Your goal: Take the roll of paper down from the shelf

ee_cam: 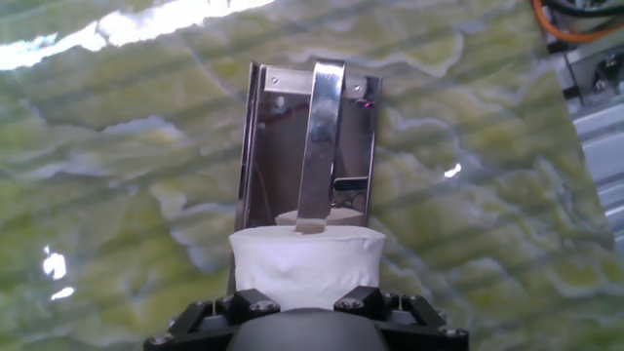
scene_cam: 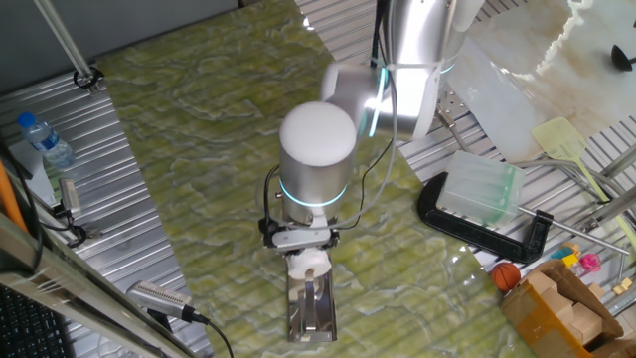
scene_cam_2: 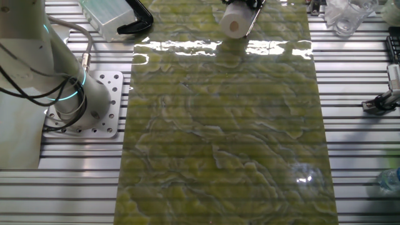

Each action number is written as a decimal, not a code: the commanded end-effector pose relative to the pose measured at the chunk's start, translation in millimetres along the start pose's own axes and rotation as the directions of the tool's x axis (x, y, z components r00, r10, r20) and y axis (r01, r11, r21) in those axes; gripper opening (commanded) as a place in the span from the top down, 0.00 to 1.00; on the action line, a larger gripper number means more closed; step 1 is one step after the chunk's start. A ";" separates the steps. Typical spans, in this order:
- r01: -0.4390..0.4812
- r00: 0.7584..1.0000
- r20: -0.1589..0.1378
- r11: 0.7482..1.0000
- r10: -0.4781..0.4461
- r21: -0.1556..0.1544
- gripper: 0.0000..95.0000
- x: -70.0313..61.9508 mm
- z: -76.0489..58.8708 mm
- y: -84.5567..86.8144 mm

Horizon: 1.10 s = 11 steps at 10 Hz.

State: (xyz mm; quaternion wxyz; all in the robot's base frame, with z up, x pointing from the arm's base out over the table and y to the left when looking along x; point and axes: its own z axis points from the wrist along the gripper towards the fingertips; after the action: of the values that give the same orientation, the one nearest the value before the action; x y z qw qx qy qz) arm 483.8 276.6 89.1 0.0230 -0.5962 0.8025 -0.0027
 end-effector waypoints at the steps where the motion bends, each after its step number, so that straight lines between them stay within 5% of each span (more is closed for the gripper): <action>1: 0.009 1.000 -0.003 1.000 -0.009 -0.001 1.00 6.6 -0.3 2.3; 7: -0.038 0.999 -0.011 0.999 0.038 -0.001 1.00 31.3 -6.0 11.4; 11: -0.262 0.965 -0.018 0.965 0.263 0.007 1.00 42.0 -25.3 9.6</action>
State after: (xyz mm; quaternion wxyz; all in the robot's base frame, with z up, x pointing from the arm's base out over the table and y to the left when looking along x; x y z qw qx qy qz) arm 460.5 240.2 108.2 0.0181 -0.5209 0.8534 -0.0058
